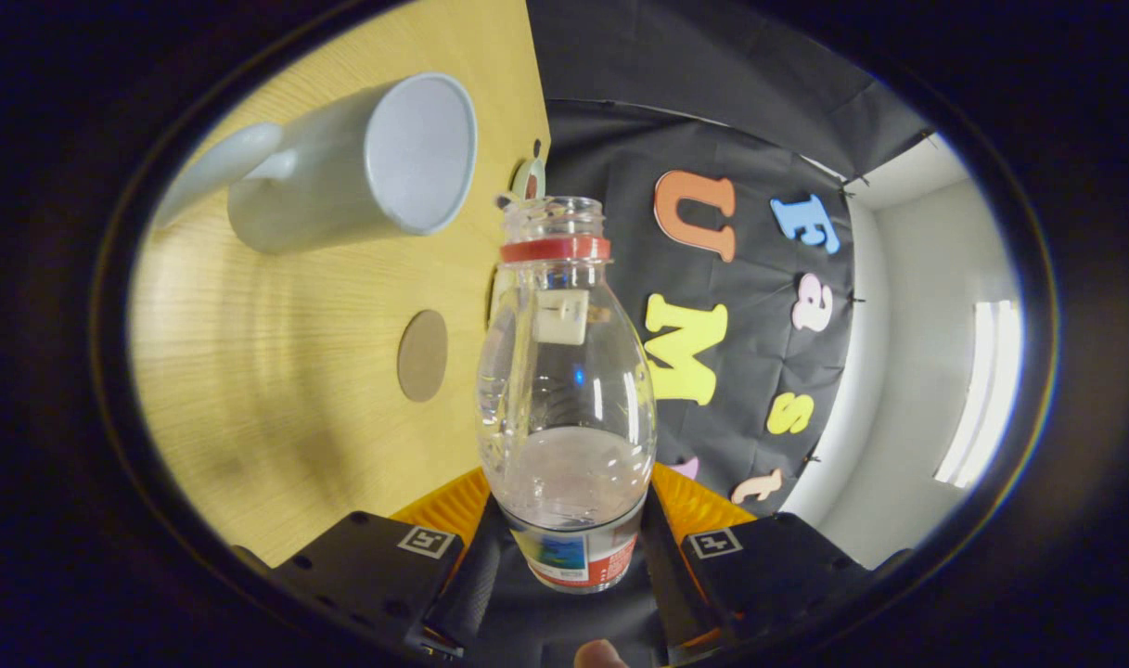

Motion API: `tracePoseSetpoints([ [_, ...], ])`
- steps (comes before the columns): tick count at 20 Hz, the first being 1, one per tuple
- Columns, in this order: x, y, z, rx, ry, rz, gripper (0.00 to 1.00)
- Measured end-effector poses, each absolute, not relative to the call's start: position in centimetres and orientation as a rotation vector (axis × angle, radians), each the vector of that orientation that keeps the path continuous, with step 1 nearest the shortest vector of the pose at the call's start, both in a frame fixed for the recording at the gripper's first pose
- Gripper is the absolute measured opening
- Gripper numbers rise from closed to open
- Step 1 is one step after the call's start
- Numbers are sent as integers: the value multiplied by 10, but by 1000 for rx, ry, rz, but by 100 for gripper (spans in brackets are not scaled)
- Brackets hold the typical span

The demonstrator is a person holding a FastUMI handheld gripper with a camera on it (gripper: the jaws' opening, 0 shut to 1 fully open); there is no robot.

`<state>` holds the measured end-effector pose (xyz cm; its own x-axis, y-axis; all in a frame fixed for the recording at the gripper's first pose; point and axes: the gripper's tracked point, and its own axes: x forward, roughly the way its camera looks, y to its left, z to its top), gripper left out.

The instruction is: Take the bottle from table, then pour the juice into the cup, finally place the bottle on the coaster

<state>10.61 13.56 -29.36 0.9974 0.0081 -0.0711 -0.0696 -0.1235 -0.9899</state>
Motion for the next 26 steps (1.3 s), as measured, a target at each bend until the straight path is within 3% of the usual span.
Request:
tracePoseSetpoints([
  [26, 104, 148, -268, -1795, -8, 79, 76],
])
